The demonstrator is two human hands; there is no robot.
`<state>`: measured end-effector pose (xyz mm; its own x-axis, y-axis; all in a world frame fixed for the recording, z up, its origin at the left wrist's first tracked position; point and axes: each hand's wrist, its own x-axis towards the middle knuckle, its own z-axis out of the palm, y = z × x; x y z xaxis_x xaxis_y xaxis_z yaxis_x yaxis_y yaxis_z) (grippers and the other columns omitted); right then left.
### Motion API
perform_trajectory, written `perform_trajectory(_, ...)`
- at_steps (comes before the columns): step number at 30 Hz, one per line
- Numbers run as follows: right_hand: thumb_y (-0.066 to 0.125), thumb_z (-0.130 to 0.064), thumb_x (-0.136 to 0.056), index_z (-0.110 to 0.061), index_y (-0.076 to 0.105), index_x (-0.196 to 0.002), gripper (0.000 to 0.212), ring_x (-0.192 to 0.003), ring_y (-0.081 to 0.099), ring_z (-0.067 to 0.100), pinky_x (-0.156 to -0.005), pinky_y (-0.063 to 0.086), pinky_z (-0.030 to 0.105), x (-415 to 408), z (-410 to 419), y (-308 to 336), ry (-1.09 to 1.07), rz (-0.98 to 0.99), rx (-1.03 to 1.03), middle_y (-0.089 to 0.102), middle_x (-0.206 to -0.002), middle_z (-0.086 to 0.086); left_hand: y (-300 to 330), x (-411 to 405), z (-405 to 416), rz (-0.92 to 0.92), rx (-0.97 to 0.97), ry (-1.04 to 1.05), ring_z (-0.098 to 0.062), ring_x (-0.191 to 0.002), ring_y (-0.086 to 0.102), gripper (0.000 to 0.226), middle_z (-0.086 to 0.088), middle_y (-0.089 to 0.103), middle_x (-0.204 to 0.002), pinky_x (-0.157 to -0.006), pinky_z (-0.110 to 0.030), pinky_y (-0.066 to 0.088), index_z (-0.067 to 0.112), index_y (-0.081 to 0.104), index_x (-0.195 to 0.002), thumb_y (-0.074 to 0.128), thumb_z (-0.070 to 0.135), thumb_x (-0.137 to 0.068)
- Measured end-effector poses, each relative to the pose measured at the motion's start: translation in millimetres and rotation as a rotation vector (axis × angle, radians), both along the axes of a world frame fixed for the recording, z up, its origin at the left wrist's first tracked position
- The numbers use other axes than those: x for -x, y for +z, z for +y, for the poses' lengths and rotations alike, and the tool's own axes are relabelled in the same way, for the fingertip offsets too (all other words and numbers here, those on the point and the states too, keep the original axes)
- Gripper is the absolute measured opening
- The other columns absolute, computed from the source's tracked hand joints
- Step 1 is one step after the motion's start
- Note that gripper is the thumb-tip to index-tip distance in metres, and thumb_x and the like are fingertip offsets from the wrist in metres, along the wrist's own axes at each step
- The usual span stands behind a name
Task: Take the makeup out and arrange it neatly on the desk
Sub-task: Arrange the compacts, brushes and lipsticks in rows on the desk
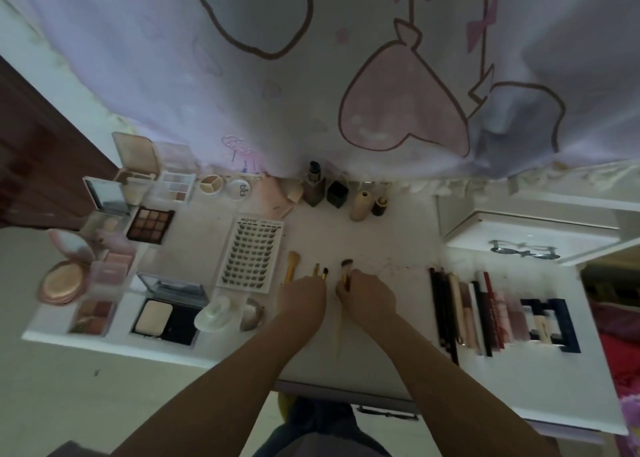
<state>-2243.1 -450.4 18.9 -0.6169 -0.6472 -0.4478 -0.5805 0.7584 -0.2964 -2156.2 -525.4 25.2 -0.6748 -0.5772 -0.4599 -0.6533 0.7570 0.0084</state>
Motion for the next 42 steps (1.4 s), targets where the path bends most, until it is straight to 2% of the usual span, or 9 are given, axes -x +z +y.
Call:
perform_trajectory(4, 0.035, -0.041, -0.099, -0.016, 0.040, -0.087, 0.028, -0.069, 0.048, 0.018, -0.061, 0.037, 0.029, -12.1, -6.4, -5.2, -0.013, 0.024, -0.033, 0.036, -0.064, -0.005, -1.6, -6.6, -9.8, 0.014, -0.030, 0.007, -0.020, -0.088, 0.065, 0.030, -0.003, 0.066, -0.100, -0.064, -0.029, 0.043, 0.018, 0.054, -0.121, 0.035, 0.013, -0.098)
perform_trajectory(10, 0.034, -0.044, -0.099, -0.014, 0.050, -0.091, 0.035, -0.084, 0.059, 0.023, -0.068, 0.041, 0.030, 4.8, 22.5, 7.3, -0.103, 0.022, 0.009, 0.056, -0.084, 0.004, 13.2, 3.0, 4.8, 0.164, -0.028, -0.074, -0.023, -0.091, 0.064, 0.033, -0.005, 0.065, -0.107, -0.067, -0.031, 0.042, 0.016, 0.042, -0.129, 0.034, 0.031, -0.100)
perform_trajectory(16, 0.038, -0.029, -0.097, -0.011, 0.057, -0.099, 0.025, -0.092, 0.062, 0.028, -0.072, 0.044, 0.030, 77.6, 92.4, 19.3, -0.217, 0.106, -0.028, 0.065, -0.097, 0.010, 18.4, 57.0, 72.1, 0.214, -0.243, -0.223, -0.026, -0.089, 0.060, 0.026, -0.008, 0.061, -0.104, -0.068, -0.033, 0.041, 0.011, 0.048, -0.107, 0.032, 0.031, -0.100)
perform_trajectory(21, 0.041, -0.031, -0.097, -0.012, 0.057, -0.103, 0.025, -0.094, 0.061, 0.028, -0.079, 0.048, 0.034, 126.4, 96.0, 19.0, -0.164, 0.061, -0.002, 0.065, -0.099, 0.010, 1.2, 110.1, 113.3, 0.223, -0.278, -0.102, -0.024, -0.097, 0.060, 0.024, -0.008, 0.061, -0.111, -0.070, -0.030, 0.038, 0.010, 0.053, -0.111, 0.037, 0.022, -0.099)
perform_trajectory(25, 0.044, -0.037, -0.095, -0.011, 0.056, -0.097, 0.028, -0.089, 0.058, 0.025, -0.070, 0.042, 0.031, 145.3, 81.2, 8.7, 0.003, 0.106, -0.053, 0.062, -0.095, 0.008, -10.0, 131.4, 122.9, 0.143, -0.242, 0.027, -0.024, -0.112, 0.053, 0.031, -0.008, 0.055, -0.125, -0.095, -0.036, 0.039, 0.012, 0.046, -0.125, 0.037, 0.026, -0.099)
perform_trajectory(30, 0.044, -0.040, -0.095, -0.010, 0.061, -0.091, 0.035, -0.083, 0.060, 0.024, -0.063, 0.040, 0.028, 152.3, 70.7, 2.0, 0.175, 0.113, -0.119, 0.059, -0.083, 0.007, -14.1, 138.4, 123.5, 0.154, -0.262, 0.156, -0.021, -0.105, 0.056, 0.025, -0.007, 0.058, -0.118, -0.082, -0.031, 0.043, 0.011, 0.049, -0.116, 0.042, 0.025, -0.097)
perform_trajectory(35, 0.049, -0.031, -0.094, -0.011, 0.054, -0.064, 0.037, -0.053, 0.047, 0.013, -0.050, 0.035, 0.024, 158.1, 66.1, 22.7, 0.058, -0.231, 0.023, 0.050, -0.058, 0.002, 8.3, 116.7, 113.9, 0.382, -0.334, 0.228, -0.026, -0.092, 0.058, 0.025, -0.009, 0.058, -0.104, -0.069, -0.028, 0.036, 0.006, 0.050, -0.106, 0.042, 0.028, -0.097)
perform_trajectory(38, 0.048, -0.028, -0.097, -0.008, 0.062, -0.069, 0.037, -0.040, 0.046, 0.003, -0.044, 0.037, 0.015, 152.0, 75.4, 55.9, 0.013, -0.523, 0.091, 0.055, -0.044, -0.007, 22.5, 96.7, 102.4, 0.462, -0.349, 0.169, -0.027, -0.080, 0.055, 0.018, -0.011, 0.059, -0.102, -0.063, -0.029, 0.036, 0.008, 0.047, -0.104, 0.041, 0.023, -0.097)
perform_trajectory(42, 0.048, -0.030, -0.097, -0.012, 0.057, -0.076, 0.029, -0.047, 0.045, 0.007, -0.048, 0.037, 0.020, 127.1, 83.0, 81.6, -0.017, -0.640, 0.236, 0.058, -0.057, -0.004, 52.7, 79.2, 90.9, 0.450, -0.256, -0.029, -0.027, -0.090, 0.059, 0.029, -0.007, 0.058, -0.114, -0.071, -0.034, 0.040, 0.014, 0.048, -0.118, 0.031, 0.031, -0.102)
